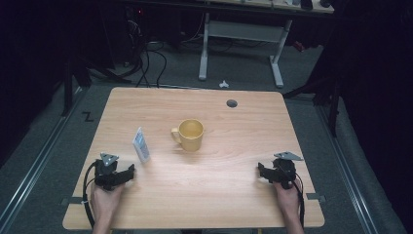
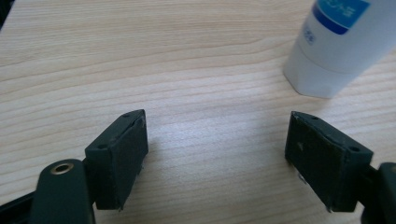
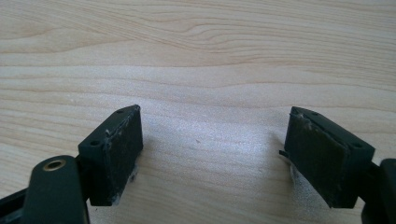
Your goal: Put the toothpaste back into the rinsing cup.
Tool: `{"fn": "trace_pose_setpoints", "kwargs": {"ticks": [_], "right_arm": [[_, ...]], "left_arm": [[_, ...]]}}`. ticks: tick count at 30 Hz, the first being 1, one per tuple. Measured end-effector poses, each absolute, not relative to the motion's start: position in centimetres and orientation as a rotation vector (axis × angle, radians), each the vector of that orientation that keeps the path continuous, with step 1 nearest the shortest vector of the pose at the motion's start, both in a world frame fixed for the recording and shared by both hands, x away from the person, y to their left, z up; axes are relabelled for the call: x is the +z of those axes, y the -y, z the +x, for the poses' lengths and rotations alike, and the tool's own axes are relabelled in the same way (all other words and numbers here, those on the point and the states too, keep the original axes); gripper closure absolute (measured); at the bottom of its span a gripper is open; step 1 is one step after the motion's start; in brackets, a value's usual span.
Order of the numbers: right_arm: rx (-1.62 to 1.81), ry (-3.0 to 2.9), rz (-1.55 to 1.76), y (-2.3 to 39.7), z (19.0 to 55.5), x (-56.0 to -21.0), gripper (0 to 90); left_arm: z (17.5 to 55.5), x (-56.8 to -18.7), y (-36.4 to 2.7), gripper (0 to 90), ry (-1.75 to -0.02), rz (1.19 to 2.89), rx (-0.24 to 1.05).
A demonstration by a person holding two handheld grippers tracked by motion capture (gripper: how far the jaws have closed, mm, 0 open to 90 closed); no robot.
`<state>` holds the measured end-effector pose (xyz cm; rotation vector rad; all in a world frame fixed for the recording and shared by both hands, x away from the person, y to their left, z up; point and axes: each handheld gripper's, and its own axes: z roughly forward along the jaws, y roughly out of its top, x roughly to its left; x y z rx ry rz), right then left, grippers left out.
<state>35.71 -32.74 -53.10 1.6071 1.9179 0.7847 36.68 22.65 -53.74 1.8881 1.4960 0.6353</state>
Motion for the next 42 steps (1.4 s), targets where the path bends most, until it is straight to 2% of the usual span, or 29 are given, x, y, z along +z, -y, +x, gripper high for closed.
{"fn": "trace_pose_setpoints", "kwargs": {"ticks": [2, 7, 24, 31, 42], "right_arm": [[0.785, -1.917, 1.607, 32.7, 35.7, -53.1, 19.6], [0.785, -1.918, 1.607, 32.7, 35.7, -53.1, 19.6], [0.785, -1.918, 1.607, 32.7, 35.7, -53.1, 19.6], [0.785, -1.918, 1.607, 32.7, 35.7, -53.1, 19.6], [0.785, -1.918, 1.607, 32.7, 35.7, -53.1, 19.6]], "left_arm": [[36.7, -53.7, -22.6, 20.6, -1.499, 1.889, 0.636], [36.5, -53.7, -22.6, 26.2, -1.509, 1.873, 0.643], [35.5, -53.2, -22.6, 29.1, -1.514, 1.904, 0.617], [35.0, -52.8, -22.0, 35.7, -1.483, 1.909, 0.606], [34.2, -52.0, -21.0, 34.0, -1.447, 1.893, 0.613]]}}
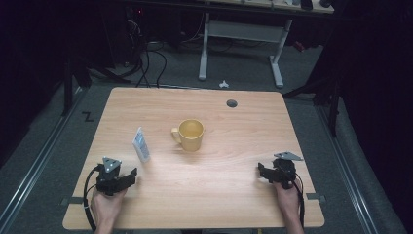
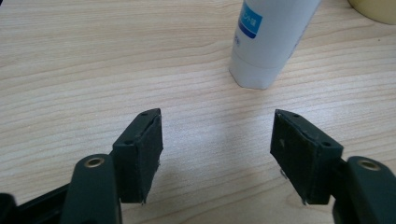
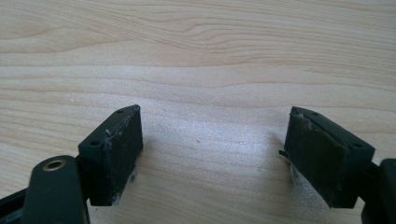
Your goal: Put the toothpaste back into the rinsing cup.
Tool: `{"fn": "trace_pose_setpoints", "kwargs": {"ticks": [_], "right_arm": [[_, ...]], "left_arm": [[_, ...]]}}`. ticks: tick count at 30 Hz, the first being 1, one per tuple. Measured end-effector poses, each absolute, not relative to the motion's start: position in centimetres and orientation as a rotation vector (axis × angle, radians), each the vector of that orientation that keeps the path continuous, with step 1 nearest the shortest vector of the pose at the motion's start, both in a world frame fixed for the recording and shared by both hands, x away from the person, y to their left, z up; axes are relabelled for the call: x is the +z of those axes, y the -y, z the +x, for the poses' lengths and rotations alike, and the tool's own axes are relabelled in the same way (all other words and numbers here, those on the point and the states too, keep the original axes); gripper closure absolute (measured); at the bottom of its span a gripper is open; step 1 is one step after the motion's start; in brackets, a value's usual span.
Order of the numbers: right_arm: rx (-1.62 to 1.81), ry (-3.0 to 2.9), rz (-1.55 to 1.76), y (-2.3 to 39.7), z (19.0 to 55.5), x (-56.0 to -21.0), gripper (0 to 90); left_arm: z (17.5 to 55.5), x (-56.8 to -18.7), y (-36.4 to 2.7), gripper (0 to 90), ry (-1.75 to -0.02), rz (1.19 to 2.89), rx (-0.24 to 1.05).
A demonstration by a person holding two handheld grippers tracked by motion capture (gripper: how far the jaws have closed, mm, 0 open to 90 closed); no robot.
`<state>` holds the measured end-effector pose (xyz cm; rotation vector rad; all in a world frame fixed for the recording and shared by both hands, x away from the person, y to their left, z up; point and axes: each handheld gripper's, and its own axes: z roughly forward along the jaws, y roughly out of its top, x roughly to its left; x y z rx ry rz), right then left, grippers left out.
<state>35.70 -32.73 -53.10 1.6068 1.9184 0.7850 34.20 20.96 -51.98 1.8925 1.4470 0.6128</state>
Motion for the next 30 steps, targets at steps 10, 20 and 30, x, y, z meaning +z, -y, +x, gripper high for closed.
{"fn": "trace_pose_setpoints", "kwargs": {"ticks": [10, 20, 30], "right_arm": [[0.785, -1.917, 1.607, 32.7, 35.7, -53.1, 19.6], [0.786, -1.917, 1.607, 32.7, 35.7, -53.1, 19.6], [0.786, -1.918, 1.607, 32.7, 35.7, -53.1, 19.6]], "left_arm": [[33.9, -51.0, -19.9, 32.2, -1.427, 1.910, 0.614], [34.5, -50.8, -18.7, 27.2, -1.405, 1.909, 0.592], [35.8, -49.3, -17.8, 27.1, -1.382, 1.864, 0.647]]}}
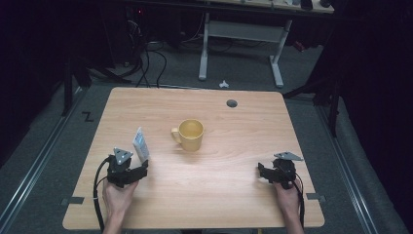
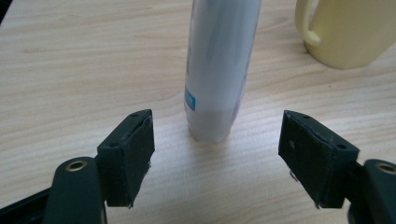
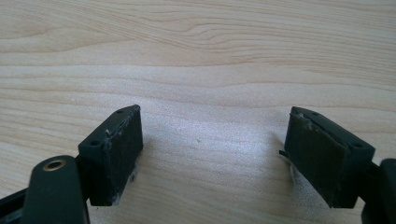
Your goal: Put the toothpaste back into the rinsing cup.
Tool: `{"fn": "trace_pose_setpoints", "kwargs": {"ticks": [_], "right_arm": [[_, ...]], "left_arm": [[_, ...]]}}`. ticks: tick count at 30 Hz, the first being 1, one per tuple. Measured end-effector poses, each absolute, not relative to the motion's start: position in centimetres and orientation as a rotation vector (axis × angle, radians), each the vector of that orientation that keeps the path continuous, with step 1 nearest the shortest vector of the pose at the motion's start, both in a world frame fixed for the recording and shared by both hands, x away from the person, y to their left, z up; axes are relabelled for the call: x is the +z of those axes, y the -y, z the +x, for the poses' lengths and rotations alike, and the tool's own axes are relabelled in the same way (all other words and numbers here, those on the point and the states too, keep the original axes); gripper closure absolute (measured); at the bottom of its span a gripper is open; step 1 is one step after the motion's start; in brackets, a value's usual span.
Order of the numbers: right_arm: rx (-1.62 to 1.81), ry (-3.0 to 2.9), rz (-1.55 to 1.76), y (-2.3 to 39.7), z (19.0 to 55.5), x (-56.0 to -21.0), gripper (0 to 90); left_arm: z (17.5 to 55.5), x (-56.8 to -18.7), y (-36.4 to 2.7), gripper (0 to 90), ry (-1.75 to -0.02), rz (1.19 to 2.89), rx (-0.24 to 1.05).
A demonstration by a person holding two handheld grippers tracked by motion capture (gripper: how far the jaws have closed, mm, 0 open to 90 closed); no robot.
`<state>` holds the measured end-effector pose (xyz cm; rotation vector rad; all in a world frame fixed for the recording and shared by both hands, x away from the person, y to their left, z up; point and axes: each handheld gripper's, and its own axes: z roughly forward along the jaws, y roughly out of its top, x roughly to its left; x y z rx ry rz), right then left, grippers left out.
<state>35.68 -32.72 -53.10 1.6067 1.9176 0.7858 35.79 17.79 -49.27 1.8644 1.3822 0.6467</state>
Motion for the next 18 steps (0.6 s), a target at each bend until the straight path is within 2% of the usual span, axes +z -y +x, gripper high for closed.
{"fn": "trace_pose_setpoints", "kwargs": {"ticks": [18], "right_arm": [[0.786, -1.918, 1.607, 32.7, 35.7, -53.1, 19.6]], "left_arm": [[37.6, -48.2, -17.2, 30.8, -1.394, 1.828, 0.690]]}}
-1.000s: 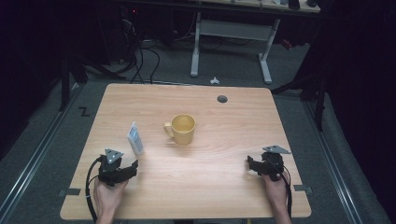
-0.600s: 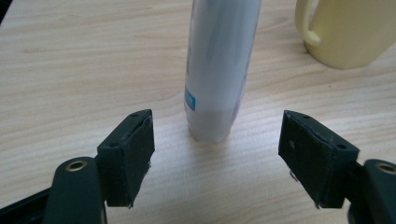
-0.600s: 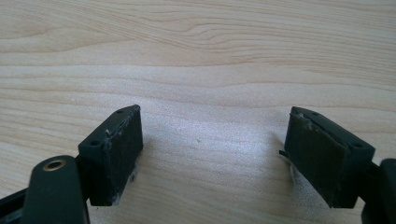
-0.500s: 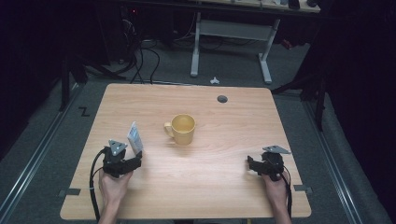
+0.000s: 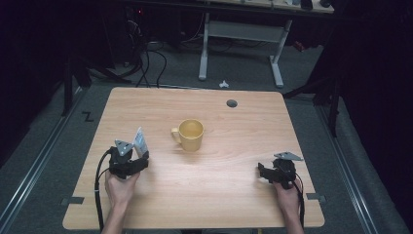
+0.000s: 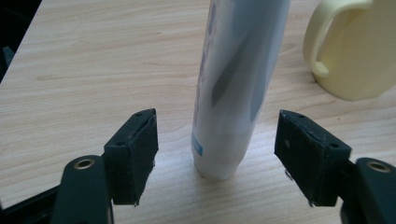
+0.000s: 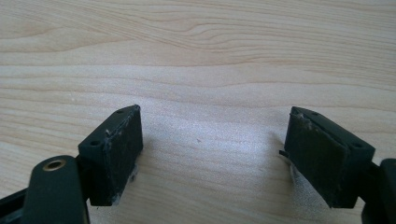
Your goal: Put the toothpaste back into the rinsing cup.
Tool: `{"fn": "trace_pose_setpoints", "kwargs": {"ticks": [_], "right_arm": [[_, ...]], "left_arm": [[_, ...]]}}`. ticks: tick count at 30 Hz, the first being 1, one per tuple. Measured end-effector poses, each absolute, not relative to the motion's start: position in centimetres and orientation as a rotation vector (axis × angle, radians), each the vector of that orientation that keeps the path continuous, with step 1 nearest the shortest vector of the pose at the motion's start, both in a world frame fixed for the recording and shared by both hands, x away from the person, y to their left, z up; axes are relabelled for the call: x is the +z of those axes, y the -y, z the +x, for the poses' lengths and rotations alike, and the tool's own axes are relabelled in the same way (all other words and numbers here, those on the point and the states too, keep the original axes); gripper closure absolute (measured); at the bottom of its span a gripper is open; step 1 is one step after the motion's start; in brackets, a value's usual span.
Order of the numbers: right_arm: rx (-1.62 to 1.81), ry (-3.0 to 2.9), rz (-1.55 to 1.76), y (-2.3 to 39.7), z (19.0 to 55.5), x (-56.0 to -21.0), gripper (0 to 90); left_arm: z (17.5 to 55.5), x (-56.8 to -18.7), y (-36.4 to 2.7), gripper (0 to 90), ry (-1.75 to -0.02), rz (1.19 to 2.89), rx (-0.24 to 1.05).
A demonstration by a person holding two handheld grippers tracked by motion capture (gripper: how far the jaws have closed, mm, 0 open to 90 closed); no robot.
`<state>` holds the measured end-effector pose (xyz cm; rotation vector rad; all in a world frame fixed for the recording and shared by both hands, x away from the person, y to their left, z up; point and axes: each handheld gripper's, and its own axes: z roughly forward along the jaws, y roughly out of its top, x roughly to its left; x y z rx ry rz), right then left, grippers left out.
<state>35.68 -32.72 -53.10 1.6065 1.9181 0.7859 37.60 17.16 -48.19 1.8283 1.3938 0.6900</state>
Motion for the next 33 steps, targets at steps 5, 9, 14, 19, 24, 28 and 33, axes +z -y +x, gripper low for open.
{"fn": "trace_pose_setpoints", "kwargs": {"ticks": [5, 9, 14, 19, 24, 28, 33], "right_arm": [[0.786, -1.918, 1.606, 32.7, 35.7, -53.1, 19.6], [0.786, -1.918, 1.606, 32.7, 35.7, -53.1, 19.6], [0.786, -1.918, 1.607, 32.7, 35.7, -53.1, 19.6], [0.786, -1.920, 1.606, 32.7, 35.7, -53.1, 19.6], [0.786, -1.920, 1.606, 32.7, 35.7, -53.1, 19.6], [0.786, -1.918, 1.608, 32.7, 35.7, -53.1, 19.6], [0.787, -1.919, 1.607, 32.7, 35.7, -53.1, 19.6]], "left_arm": [[38.1, -48.0, -17.1, 32.5, -1.398, 1.797, 0.683], [38.3, -48.0, -17.2, 33.8, -1.412, 1.772, 0.671], [38.6, -48.0, -17.2, 36.6, -1.418, 1.753, 0.667], [38.9, -48.2, -17.1, 38.0, -1.437, 1.743, 0.655], [39.3, -47.7, -16.8, 40.6, -1.426, 1.749, 0.682], [39.7, -47.7, -16.4, 44.2, -1.423, 1.755, 0.699], [40.1, -48.0, -16.1, 52.4, -1.417, 1.765, 0.715]]}}
